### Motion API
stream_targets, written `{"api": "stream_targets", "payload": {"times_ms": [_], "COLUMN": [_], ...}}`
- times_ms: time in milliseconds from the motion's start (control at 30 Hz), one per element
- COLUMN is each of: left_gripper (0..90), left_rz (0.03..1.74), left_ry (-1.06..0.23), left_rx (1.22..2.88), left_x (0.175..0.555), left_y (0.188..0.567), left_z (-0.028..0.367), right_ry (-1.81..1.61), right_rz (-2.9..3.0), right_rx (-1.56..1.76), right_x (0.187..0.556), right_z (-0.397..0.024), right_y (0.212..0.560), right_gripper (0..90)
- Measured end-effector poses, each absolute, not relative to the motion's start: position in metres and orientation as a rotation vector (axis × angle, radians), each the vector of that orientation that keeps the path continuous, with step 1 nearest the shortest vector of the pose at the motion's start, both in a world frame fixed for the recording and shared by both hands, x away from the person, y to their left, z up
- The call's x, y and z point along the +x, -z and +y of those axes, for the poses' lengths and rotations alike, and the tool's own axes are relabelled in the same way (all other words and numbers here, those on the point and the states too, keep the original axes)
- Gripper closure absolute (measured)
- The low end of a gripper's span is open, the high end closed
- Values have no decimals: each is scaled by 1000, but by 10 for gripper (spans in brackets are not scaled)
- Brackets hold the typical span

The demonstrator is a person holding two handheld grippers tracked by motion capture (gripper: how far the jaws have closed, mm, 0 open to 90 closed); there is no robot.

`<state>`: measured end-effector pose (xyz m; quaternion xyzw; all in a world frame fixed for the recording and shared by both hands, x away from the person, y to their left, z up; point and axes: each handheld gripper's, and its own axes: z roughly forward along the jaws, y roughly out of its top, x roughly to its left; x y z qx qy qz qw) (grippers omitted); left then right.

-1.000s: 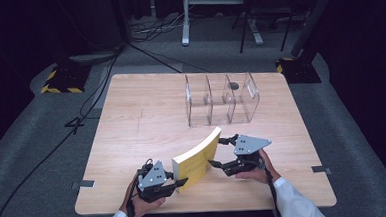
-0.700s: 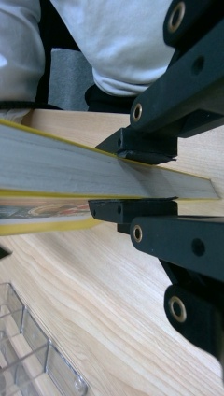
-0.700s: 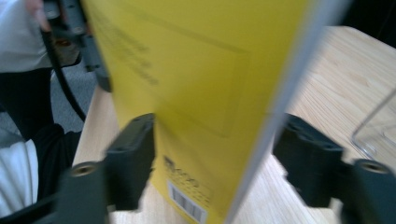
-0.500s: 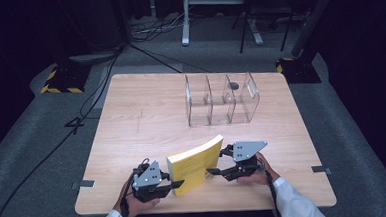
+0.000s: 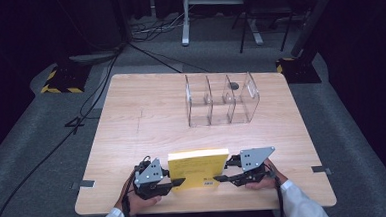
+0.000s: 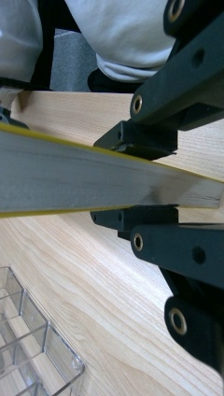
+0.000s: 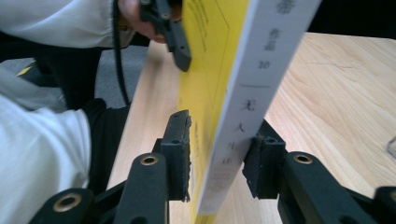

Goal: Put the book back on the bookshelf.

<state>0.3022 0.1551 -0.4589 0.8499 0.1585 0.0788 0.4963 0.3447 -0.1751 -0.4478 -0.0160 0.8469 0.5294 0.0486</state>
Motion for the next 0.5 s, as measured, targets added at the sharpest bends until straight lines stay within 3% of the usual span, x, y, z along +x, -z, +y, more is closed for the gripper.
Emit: {"api": "stream_targets", "payload": {"times_ms": [300,500], "left_gripper": [693,694], "left_rz": [367,337], "left_ry": [-178,-144], "left_rx": [2055,2063], "left_x": [314,324], "left_y": [459,459], "left_z": [140,130], "right_ry": [-1672,-1660], "right_rz": [2571,2555], "right_rx": [27,58], "right_x": [352,348], "right_z": [-176,-185], "right_y": [451,451], "right_gripper": [738,708]}}
